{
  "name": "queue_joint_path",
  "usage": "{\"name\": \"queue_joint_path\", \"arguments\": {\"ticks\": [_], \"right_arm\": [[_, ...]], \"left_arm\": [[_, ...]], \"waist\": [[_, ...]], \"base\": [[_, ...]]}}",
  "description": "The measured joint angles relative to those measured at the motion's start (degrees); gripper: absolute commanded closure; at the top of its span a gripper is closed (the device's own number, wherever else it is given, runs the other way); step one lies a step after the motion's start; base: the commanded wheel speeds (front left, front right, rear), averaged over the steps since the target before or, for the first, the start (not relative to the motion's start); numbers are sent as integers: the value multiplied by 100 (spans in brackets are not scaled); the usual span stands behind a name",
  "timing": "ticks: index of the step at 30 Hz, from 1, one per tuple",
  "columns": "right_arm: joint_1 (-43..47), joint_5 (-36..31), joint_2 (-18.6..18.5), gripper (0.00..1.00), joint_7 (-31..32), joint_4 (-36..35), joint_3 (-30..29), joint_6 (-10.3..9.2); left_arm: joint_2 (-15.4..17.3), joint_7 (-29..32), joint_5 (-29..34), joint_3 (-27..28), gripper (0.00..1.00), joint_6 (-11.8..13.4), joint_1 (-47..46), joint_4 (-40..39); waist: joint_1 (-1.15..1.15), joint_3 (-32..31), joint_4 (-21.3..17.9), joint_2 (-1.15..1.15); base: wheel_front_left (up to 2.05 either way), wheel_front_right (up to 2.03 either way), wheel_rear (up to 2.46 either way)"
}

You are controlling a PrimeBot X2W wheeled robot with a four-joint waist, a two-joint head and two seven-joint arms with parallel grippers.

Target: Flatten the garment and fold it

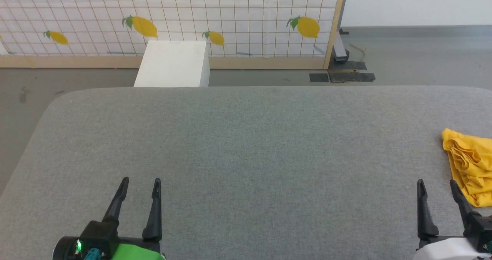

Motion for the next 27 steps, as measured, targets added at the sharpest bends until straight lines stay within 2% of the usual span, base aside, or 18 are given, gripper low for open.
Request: {"name": "queue_joint_path", "arguments": {"ticks": [18, 19, 27], "right_arm": [[43, 21, 1, 0, 0, 34, 256, 0], [43, 26, 1, 100, 0, 40, 257, 0], [43, 27, 1, 100, 8, 38, 261, 0]], "left_arm": [[-278, 0, 104, 215, 0, -211, 48, 46], [-286, -1, 105, 220, 100, -222, 47, 46], [-287, 14, 97, 202, 100, -221, 47, 46]], "waist": [[0, 29, -295, 0], [0, 33, -292, 0], [0, 38, -291, 0]], "base": [[0, 0, 0], [0, 0, 0], [0, 0, 0]]}}
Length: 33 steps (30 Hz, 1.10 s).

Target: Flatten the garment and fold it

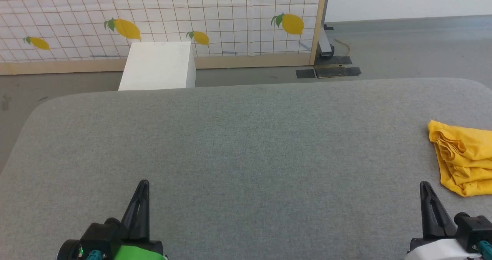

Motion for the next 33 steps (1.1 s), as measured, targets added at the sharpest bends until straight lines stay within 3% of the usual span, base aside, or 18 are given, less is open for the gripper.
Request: {"name": "queue_joint_path", "arguments": {"ticks": [33], "right_arm": [[-78, 0, 0, 100, 381, -151, 249, 0]], "left_arm": [[-49, 390, 193, 34, 100, 110, -120, 41]], "waist": [[1, 25, 38, 0]], "base": [[0, 0, 0]]}}
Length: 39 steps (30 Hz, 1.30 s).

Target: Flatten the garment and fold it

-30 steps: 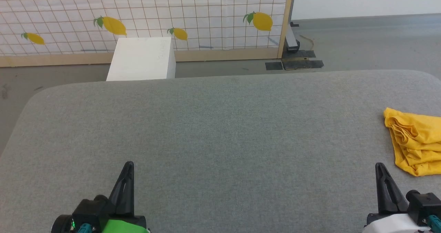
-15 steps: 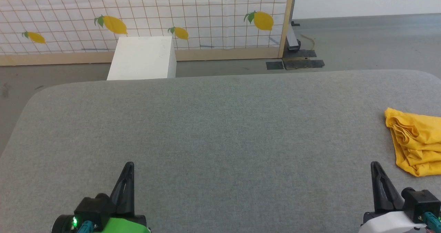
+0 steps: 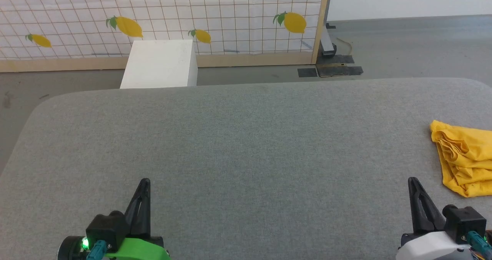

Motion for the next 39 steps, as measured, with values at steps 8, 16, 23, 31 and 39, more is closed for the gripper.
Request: {"name": "queue_joint_path", "arguments": {"ticks": [8, 16, 23, 31, 39], "right_arm": [[-42, 0, 0, 100, 90, -44, 62, 0], [-101, 0, 0, 100, 178, -78, 132, 0], [-119, 0, 0, 100, 272, -115, 183, 0], [-160, 0, 0, 100, 354, -166, 243, 0], [-223, 0, -1, 100, 434, -203, 312, 0]], "left_arm": [[-11, 85, 45, 16, 100, 44, -46, 10], [-25, 166, 99, 31, 100, 78, -108, 22], [-43, 260, 144, 45, 100, 100, -147, 35], [-75, 360, 185, 62, 100, 144, -188, 49], [-100, 423, 205, 70, 100, 167, -242, 63]], "waist": [[0, 6, 9, 0], [0, 12, 18, 0], [0, 18, 26, 0], [0, 24, 35, 0], [0, 30, 44, 0]], "base": [[0, 0, 0], [0, 0, 0], [0, 0, 0], [0, 0, 0], [0, 0, 0]]}}
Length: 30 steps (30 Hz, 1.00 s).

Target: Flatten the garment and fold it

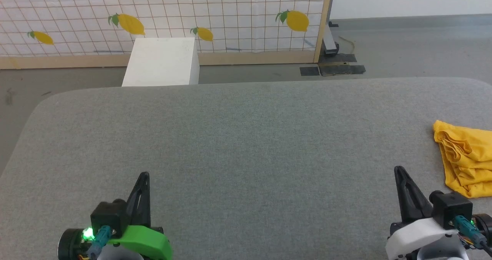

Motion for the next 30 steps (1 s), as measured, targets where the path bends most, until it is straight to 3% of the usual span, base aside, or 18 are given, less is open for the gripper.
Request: {"name": "queue_joint_path", "arguments": {"ticks": [30], "right_arm": [[-134, 0, 0, 100, 367, -174, 245, 0]], "left_arm": [[-55, 387, 248, 33, 100, 136, -214, 34]], "waist": [[0, 24, 35, 0]], "base": [[0, 0, 0]]}}
